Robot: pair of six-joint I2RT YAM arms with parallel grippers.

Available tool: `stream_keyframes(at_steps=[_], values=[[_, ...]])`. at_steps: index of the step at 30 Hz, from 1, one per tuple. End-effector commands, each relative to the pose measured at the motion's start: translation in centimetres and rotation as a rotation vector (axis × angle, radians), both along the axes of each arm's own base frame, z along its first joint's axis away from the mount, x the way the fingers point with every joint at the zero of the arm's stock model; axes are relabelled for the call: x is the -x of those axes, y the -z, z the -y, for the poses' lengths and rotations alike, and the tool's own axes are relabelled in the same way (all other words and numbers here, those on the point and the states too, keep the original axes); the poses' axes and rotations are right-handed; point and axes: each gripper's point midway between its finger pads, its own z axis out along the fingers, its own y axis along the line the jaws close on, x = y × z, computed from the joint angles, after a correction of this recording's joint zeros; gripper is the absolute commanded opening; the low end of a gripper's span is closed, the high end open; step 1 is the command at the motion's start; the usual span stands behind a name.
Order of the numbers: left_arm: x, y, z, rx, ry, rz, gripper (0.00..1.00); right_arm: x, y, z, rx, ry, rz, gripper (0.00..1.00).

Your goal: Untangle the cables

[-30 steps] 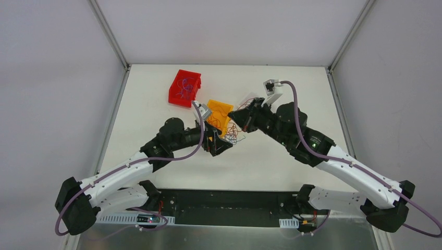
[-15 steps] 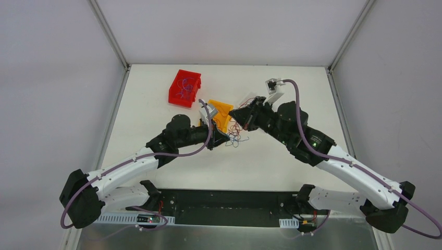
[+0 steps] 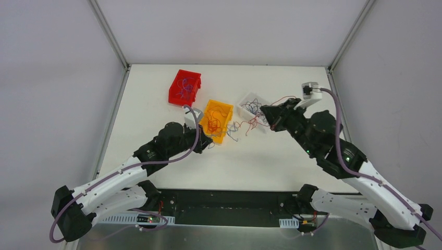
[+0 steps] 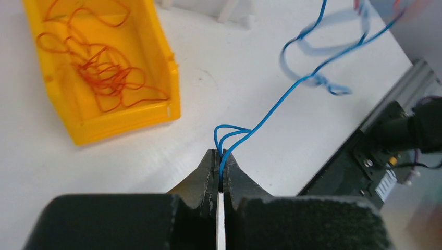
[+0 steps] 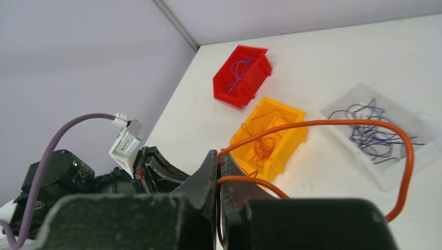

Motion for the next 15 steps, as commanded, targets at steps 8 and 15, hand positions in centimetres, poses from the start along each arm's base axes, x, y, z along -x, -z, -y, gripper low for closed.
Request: stream_keyframes(at_steps=[8,15], values=[[-3.8,4.7,-14.7,-0.241,-0.776,-0.23,0.0,-0.1,-1.7,9.4,0.128,0.298,0.128,0.0],[-5.0,1.3,-18.2,-0.309,-0.903,-0.177,0.0,-1.4,1.2,4.8,0.134,0.192,0.065,0.0]])
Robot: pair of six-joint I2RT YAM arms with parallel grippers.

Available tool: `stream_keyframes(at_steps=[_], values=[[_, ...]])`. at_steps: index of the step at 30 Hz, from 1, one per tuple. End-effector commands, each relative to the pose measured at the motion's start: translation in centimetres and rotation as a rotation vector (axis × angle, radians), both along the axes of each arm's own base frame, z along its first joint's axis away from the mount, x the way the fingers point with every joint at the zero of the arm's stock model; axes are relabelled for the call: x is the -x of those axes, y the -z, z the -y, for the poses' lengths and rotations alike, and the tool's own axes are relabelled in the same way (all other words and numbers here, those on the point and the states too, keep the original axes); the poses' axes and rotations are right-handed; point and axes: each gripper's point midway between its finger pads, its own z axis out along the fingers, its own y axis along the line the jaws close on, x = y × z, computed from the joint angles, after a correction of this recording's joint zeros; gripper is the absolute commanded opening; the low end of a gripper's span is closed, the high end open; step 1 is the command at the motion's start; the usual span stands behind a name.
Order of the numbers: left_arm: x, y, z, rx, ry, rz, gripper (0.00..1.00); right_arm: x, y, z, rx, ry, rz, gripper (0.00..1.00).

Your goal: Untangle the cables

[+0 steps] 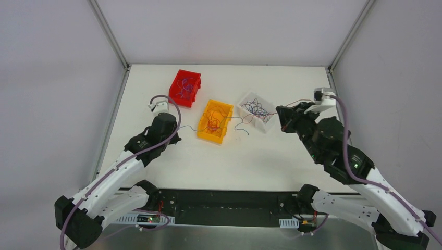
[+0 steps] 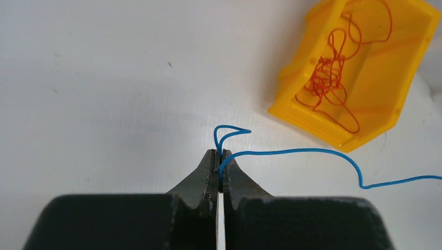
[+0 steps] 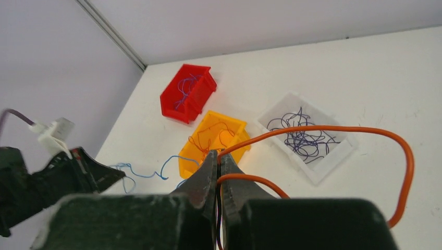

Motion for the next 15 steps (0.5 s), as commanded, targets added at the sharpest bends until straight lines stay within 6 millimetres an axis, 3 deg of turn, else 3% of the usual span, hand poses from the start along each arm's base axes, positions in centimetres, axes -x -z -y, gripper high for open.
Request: stream_keyframes(at_steps=[1,4,6,11,15], values=[[-0.8,-3.7,-3.5,-0.083,-0.141,0.047,0.0,-1.3,1.8,-2.7,0.017,-0.035,-0.035,0.0],[-0.7,-4.9,-5.3,-0.054,-0.249,0.066,0.0,-2.4,1.9,-3.2,0.037,-0.012,-0.049,0.0],[-0.2,-5.6,-7.5,-0.032,-0.364,0.091,0.0,-3.4,2.2,-2.2,0.056,0.055,-0.065,0.0],[2.4,-5.2,-13.1,0.098,-0.686,0.154,0.0,-4.5,2.4,3.7,0.001,0.297,-0.062,0.0],[4.5,-3.7,-15.7,0.115,-0.858,0.14,0.0,-4.4,3.2,7.2,-0.014,0.43,-0.064,0.0]])
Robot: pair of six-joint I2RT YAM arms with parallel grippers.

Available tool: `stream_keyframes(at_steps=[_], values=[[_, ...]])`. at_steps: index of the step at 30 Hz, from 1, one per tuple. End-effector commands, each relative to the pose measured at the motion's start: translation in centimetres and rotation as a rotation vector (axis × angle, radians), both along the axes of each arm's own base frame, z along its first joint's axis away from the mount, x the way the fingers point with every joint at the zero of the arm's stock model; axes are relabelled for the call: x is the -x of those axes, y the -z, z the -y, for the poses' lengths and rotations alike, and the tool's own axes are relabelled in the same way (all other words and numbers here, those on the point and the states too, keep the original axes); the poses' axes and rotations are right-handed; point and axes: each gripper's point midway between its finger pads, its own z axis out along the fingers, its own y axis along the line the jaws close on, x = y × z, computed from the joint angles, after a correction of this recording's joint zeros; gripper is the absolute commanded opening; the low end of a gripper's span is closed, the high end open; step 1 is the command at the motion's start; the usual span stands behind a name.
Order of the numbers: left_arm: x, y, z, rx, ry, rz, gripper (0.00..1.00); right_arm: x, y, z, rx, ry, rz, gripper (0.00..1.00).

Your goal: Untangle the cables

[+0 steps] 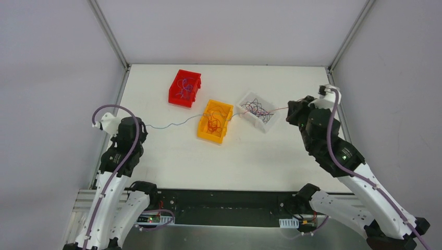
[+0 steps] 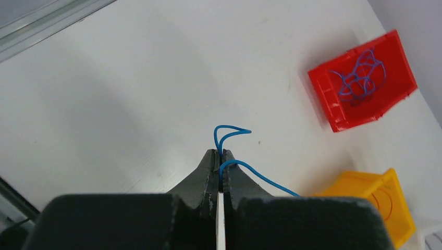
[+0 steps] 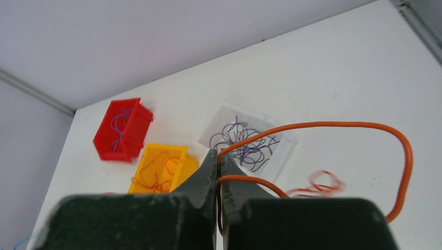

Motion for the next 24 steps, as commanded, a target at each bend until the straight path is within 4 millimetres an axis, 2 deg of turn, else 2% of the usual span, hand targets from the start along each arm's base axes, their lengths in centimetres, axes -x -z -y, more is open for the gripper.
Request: stream_keyframes(at_steps=[1,4,6,8,10,13,15,17,20,24], values=[[2.9,2.4,-3.0,0.043,-0.231,-0.04,0.0,0.3,-0.7,4.7,-0.043,0.195,0.04,0.0],[4.3,1.9,-4.6,0.043,-0.346,0.014,0.0,0.6,-0.3,6.9,-0.02,0.297,0.018,0.0],[4.7,0.4,-5.6,0.018,-0.386,0.086,0.0,1.0,-0.2,8.0,0.005,0.329,0.012,0.0],[4.2,-1.1,-5.6,-0.008,-0.347,0.122,0.0,1.1,-0.1,6.5,-0.014,0.228,0.019,0.0],[3.9,-1.7,-5.4,-0.005,-0.337,0.127,0.0,1.0,0.3,5.6,-0.046,0.187,0.021,0.0],[4.4,-2.3,-6.5,-0.045,-0.395,0.122,0.0,0.7,1.0,6.1,-0.033,0.238,-0.006,0.0],[4.8,-3.4,-7.0,-0.083,-0.402,0.129,0.0,0.5,1.1,5.5,-0.02,0.194,-0.015,0.0],[3.6,-4.2,-6.0,-0.082,-0.31,0.125,0.0,0.4,1.0,3.2,-0.031,0.069,-0.01,0.0],[2.3,-4.1,-4.6,-0.064,-0.214,0.088,0.0,0.4,1.8,-2.0,-0.062,-0.171,-0.079,0.0],[1.9,-4.1,-4.3,-0.064,-0.195,0.07,0.0,0.5,2.0,-8.3,-0.146,-0.433,-0.172,0.0]])
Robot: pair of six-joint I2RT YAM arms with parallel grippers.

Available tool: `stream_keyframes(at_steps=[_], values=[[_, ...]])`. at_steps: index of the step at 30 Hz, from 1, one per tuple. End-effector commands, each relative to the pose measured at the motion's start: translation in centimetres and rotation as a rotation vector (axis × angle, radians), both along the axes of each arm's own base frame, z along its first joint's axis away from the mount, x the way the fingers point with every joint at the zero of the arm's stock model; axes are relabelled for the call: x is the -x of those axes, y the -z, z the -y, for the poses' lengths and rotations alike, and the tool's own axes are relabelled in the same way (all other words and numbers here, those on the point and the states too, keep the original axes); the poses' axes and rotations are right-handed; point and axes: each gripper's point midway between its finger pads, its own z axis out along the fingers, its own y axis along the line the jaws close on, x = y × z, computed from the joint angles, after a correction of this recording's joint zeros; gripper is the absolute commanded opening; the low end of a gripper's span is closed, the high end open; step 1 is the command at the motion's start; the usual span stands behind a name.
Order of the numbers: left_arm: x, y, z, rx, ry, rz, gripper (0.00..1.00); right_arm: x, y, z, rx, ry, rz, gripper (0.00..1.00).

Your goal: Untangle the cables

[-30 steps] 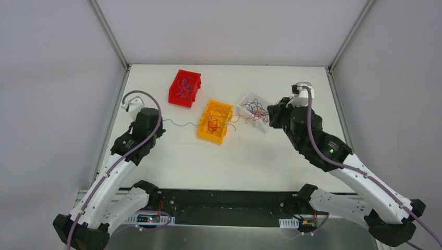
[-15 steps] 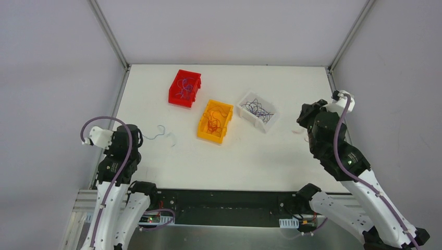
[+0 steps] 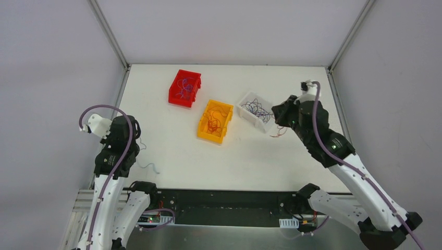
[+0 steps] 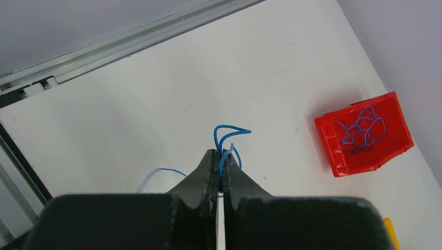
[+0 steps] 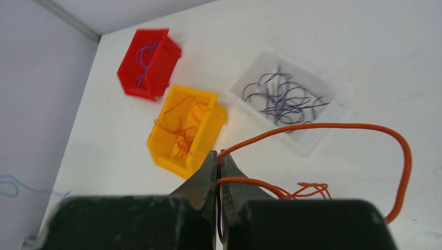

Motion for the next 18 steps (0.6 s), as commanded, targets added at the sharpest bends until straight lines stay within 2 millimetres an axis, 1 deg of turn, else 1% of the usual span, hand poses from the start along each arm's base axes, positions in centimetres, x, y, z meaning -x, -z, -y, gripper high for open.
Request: stream_keyframes(at_steps=[1,2,5,9,14,18], values=[[-0.8,-1.1,0.5,-0.017,0.059,-0.007,0.0,0.5,-1.4,-8.3,-0.161,-0.356,-0.061,0.0],[-0.8,-1.3,0.5,-0.02,0.067,-0.005,0.0,0.6,-1.5,-9.6,-0.19,-0.409,-0.076,0.0],[-1.0,-2.1,0.9,-0.034,0.11,0.0,0.0,0.1,-1.8,-12.4,-0.248,-0.498,-0.106,0.0],[-1.3,-3.6,1.7,-0.056,0.192,0.019,0.0,-1.2,-1.3,-15.6,-0.299,-0.566,-0.151,0.0],[-1.9,-5.7,2.3,-0.114,0.281,0.015,0.0,-3.9,0.4,-19.7,-0.367,-0.618,-0.217,0.0],[-2.6,-6.8,2.8,-0.141,0.334,0.001,0.0,-5.9,1.8,-21.8,-0.364,-0.606,-0.248,0.0]])
